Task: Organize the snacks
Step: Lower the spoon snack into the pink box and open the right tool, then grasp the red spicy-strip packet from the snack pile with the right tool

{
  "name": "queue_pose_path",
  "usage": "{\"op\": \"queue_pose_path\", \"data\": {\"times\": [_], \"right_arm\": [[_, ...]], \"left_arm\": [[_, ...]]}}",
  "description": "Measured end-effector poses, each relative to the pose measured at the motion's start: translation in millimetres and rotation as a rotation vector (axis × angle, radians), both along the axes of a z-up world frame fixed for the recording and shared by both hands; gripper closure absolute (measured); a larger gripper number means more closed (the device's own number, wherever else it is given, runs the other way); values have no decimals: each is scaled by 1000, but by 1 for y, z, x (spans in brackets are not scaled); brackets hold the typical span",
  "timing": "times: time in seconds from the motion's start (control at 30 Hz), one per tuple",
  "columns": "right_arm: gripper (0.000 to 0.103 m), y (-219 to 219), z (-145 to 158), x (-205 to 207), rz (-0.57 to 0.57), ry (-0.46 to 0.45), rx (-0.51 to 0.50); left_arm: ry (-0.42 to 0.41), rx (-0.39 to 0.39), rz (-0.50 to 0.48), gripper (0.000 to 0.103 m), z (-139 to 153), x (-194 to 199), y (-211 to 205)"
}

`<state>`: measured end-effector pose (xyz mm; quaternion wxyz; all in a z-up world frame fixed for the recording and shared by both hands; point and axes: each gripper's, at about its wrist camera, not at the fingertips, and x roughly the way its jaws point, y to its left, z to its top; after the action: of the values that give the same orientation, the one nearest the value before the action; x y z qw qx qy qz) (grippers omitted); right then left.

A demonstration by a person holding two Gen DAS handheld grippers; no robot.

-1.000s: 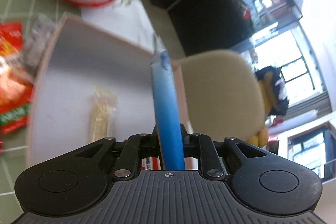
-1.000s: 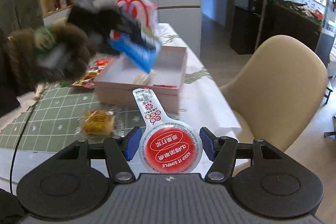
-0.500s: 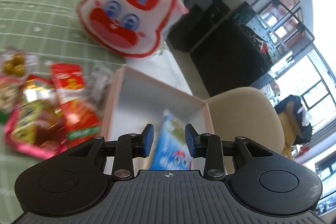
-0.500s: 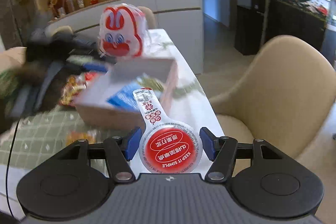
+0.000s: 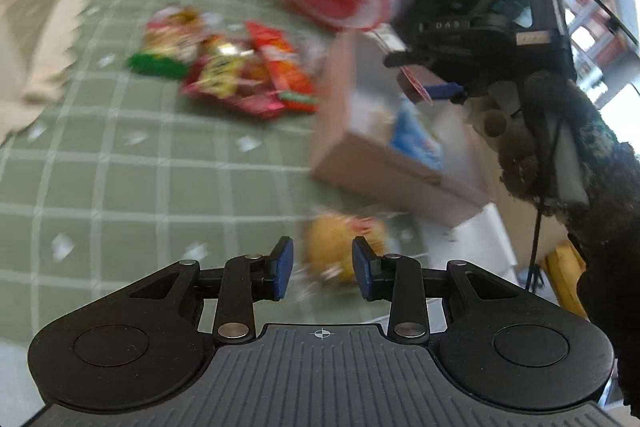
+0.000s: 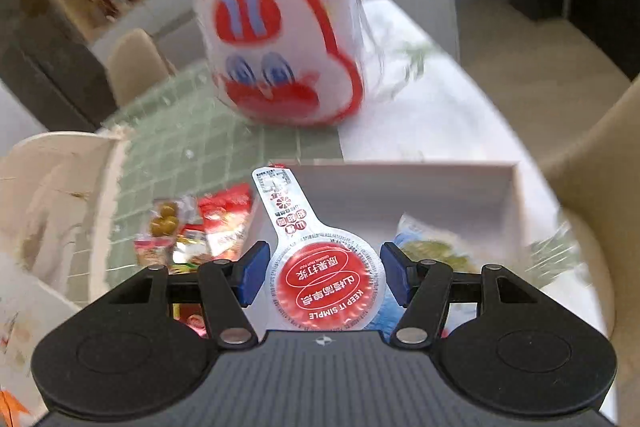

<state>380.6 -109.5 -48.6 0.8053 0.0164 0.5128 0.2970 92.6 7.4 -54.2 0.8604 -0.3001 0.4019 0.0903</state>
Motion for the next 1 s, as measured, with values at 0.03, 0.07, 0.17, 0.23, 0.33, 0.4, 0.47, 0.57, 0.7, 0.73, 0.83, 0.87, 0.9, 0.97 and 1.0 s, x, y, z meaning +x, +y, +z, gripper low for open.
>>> {"op": "queue_pose_path", "data": {"times": [0.03, 0.07, 0.17, 0.23, 0.33, 0.4, 0.47, 0.57, 0.7, 0.73, 0.83, 0.87, 0.9, 0.97, 1.0], "right_arm": [[42, 6, -8, 1, -10, 13, -20], [42, 10, -15, 1, -16, 27, -35], [41, 22, -30, 3, 10, 85, -65], [41, 20, -28, 3, 13, 77, -70], [35, 16, -15, -1, 29, 39, -61], [34, 14, -1, -7, 42, -2, -84], [34, 18, 18, -17, 67, -76, -107], [34, 31, 43, -23, 113, -130, -120], [34, 65, 62, -14, 131, -116, -114], [34, 77, 64, -8, 130, -118, -127], [36, 115, 57, 14, 128, -79, -200], [38, 126, 51, 24, 122, -39, -218], [47, 137, 42, 36, 123, 15, -221], [62, 155, 26, 54, 118, 75, -233], [64, 164, 16, 62, 119, 81, -256]], "left_arm": [[11, -7, 24, 67, -3, -6, 6], [20, -10, 40, 67, -6, -10, 10], [36, -13, 72, 67, -9, -22, 22], [35, -26, 78, 67, -11, -26, 30], [27, -48, 77, 67, -16, -25, 38], [17, -57, 67, 67, -17, -23, 42], [2, -57, 62, 67, -16, -22, 48], [-23, -59, 70, 67, -14, -23, 59], [-59, -70, 91, 67, -13, -26, 78], [-67, -77, 98, 67, -13, -26, 83], [-77, -103, 132, 67, -19, -30, 100], [-74, -111, 146, 67, -21, -32, 105], [-72, -117, 159, 67, -23, -33, 110], [-71, -126, 179, 67, -26, -39, 118], [-68, -127, 189, 67, -27, -42, 121]]}}
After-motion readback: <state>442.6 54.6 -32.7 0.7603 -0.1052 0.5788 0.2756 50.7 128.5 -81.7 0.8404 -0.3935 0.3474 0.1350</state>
